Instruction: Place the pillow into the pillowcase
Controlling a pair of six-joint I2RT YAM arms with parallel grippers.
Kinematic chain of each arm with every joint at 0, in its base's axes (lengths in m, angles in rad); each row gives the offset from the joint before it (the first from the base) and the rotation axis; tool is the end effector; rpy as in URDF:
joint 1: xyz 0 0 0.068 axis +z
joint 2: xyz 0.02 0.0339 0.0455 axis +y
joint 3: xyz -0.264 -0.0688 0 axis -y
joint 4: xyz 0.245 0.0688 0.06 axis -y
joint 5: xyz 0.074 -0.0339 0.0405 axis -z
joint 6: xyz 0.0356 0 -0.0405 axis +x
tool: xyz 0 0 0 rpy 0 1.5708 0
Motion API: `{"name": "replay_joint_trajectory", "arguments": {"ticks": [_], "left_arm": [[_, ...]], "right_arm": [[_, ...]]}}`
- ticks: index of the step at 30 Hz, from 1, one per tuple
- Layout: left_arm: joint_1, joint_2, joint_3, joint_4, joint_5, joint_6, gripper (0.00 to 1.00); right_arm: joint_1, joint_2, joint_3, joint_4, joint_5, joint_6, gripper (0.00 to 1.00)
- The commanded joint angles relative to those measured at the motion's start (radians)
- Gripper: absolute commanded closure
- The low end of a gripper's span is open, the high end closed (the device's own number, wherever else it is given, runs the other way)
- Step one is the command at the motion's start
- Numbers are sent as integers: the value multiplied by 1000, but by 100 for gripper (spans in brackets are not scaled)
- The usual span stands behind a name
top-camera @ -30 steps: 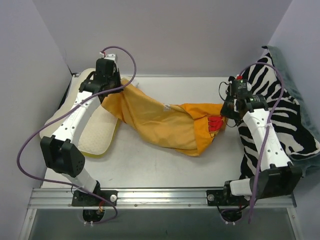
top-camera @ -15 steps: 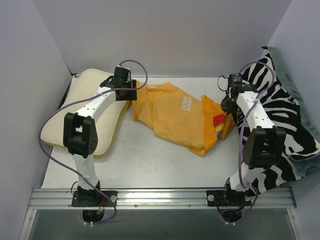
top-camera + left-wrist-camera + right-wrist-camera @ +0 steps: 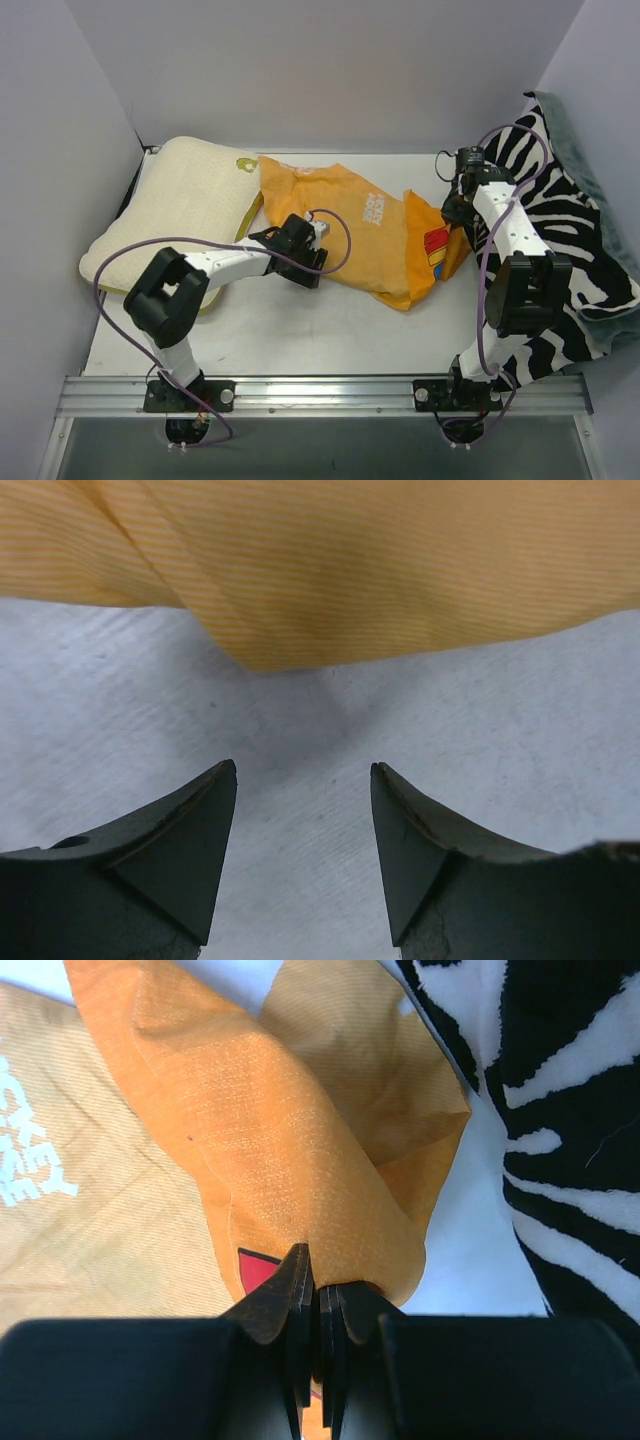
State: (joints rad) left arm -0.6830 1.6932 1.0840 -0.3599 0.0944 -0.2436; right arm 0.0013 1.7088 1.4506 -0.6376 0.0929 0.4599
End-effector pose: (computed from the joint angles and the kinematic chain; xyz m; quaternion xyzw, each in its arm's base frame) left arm 0.2689 -0.2231 0.1943 0.2216 0.9280 -0.1726 0.2447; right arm 0.3769 -0.0028 0.2850 0.2292 0.9144 0.0329 0.3320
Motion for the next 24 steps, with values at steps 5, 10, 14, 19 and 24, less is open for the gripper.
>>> {"name": "replay_joint_trajectory", "arguments": {"ticks": [5, 10, 14, 19, 24], "left_arm": [[-38, 155, 85, 130, -67, -59, 35], [-36, 160, 76, 239, -53, -56, 35], [-35, 217, 155, 185, -22, -34, 76], [-29, 114, 252, 0, -13, 4, 100], [-30, -72, 434, -294, -45, -55, 100]], "right_arm": [[3, -58, 44, -40, -25, 11, 100], [2, -67, 34, -45, -28, 8, 100], [2, -71, 40, -47, -24, 6, 100], [2, -71, 62, -48, -33, 11, 100], [2, -96, 89, -53, -39, 8, 100]]}}
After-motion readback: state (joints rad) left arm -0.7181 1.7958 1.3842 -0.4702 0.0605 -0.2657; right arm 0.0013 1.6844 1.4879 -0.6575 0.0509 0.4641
